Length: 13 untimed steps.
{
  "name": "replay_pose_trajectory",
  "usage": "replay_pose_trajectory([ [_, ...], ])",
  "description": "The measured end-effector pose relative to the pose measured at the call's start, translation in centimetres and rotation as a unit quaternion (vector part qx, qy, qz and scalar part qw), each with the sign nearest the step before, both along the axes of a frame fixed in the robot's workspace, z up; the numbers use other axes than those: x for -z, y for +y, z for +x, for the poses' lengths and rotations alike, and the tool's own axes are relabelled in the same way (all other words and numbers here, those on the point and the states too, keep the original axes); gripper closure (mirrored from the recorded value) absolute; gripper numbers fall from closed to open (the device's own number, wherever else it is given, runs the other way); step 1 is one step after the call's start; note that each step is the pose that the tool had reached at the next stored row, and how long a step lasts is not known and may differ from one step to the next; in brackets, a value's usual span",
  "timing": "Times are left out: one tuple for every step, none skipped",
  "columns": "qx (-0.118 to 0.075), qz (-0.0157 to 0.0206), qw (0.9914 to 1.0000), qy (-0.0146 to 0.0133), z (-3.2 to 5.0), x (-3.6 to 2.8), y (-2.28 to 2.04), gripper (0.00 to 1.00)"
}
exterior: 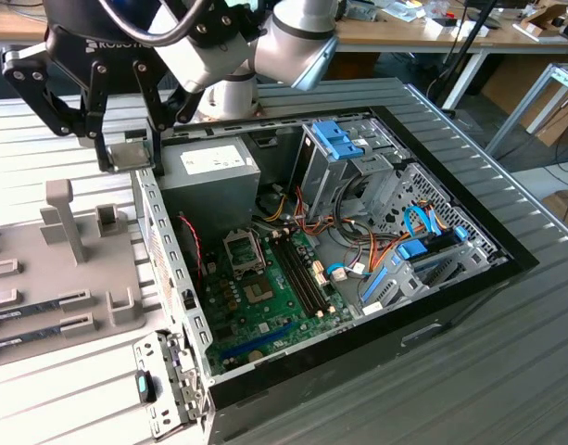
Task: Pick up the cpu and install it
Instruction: 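Pick up the cpu and move it towards the insertion slot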
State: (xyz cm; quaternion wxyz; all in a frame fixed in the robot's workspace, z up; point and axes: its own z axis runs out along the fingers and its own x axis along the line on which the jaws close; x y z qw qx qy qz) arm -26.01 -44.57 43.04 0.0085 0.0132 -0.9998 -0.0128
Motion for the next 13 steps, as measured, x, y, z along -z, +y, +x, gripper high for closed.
replay_pose_trajectory([
  [0.0,0.0,1.0,0.0,0.1,0.01,-0.04,0.53],
  [0.0,0.0,1.0,0.0,0.19,0.02,-0.08,0.53],
  [0.0,0.0,1.0,0.0,0.28,0.03,-0.12,0.53],
  [0.0,0.0,1.0,0.0,0.38,0.04,-0.16,0.53],
  [0.0,0.0,1.0,0.0,0.53,0.05,-0.22,0.53],
  [0.0,0.0,1.0,0.0,0.69,0.07,-0.28,0.53],
  [0.0,0.0,1.0,0.0,0.77,0.08,-0.31,0.53],
  [0.0,0.0,1.0,0.0,0.92,0.09,-0.36,0.53],
  [0.0,0.0,1.0,0.0,1.04,0.11,-0.4,0.53],
  [0.0,0.0,1.0,0.0,1.12,0.11,-0.44,0.53],
  [0.0,0.0,1.0,0.0,1.25,0.13,-0.48,0.53],
  [0.0,0.0,1.0,0.0,1.33,0.14,-0.52,0.53],
  [0.0,0.0,1.0,0.0,1.42,0.15,-0.56,0.53],
])
